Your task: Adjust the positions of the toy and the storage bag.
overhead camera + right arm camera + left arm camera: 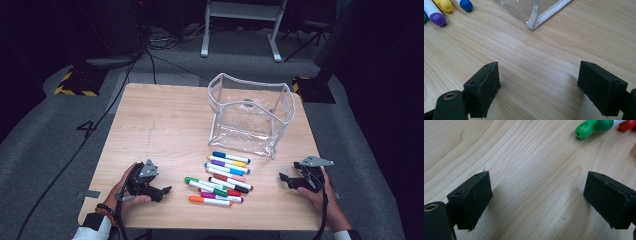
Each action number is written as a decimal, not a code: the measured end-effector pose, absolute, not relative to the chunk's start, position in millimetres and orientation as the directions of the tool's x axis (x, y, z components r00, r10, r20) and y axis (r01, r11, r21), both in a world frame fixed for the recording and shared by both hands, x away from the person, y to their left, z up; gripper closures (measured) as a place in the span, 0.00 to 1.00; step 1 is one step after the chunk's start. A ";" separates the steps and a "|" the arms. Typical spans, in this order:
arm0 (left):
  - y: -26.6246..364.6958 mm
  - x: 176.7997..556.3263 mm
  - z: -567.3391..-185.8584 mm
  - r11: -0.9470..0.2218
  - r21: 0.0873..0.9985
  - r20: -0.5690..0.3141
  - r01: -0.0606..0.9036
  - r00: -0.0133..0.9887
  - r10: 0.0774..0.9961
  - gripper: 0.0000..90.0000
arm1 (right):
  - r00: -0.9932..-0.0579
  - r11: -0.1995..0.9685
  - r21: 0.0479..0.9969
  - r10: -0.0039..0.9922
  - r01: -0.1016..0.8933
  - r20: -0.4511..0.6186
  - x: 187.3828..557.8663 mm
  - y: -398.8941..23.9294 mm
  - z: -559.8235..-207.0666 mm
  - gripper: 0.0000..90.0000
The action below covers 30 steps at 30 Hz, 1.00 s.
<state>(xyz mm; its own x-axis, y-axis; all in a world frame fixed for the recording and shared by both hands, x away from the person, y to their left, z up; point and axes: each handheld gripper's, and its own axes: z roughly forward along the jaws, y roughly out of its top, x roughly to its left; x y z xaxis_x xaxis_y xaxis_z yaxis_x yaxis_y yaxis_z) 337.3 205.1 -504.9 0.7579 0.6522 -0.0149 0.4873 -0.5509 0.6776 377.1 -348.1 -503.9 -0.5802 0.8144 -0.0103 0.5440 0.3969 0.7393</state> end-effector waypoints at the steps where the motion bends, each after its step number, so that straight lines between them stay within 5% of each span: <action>1: 205.0 337.4 -504.9 -0.551 0.677 -0.014 0.488 0.758 0.653 0.09 | -0.583 0.400 0.739 0.812 0.542 -0.011 377.4 -348.4 -503.9 0.20; 13: 201.8 339.8 -503.3 -0.555 0.667 -0.011 0.497 0.752 0.660 0.09 | -0.603 0.419 0.730 0.797 0.540 -0.011 380.4 -350.6 -502.7 0.20; 17: 195.9 344.1 -500.7 -0.557 0.673 -0.007 0.486 0.757 0.653 0.20 | -0.605 0.422 0.728 0.796 0.541 -0.013 381.8 -350.5 -502.2 0.20; 30: 147.3 392.7 -469.0 -0.528 0.744 0.021 0.409 0.775 0.631 0.29 | -0.640 0.412 0.810 0.766 0.417 -0.060 401.7 -325.7 -458.1 0.43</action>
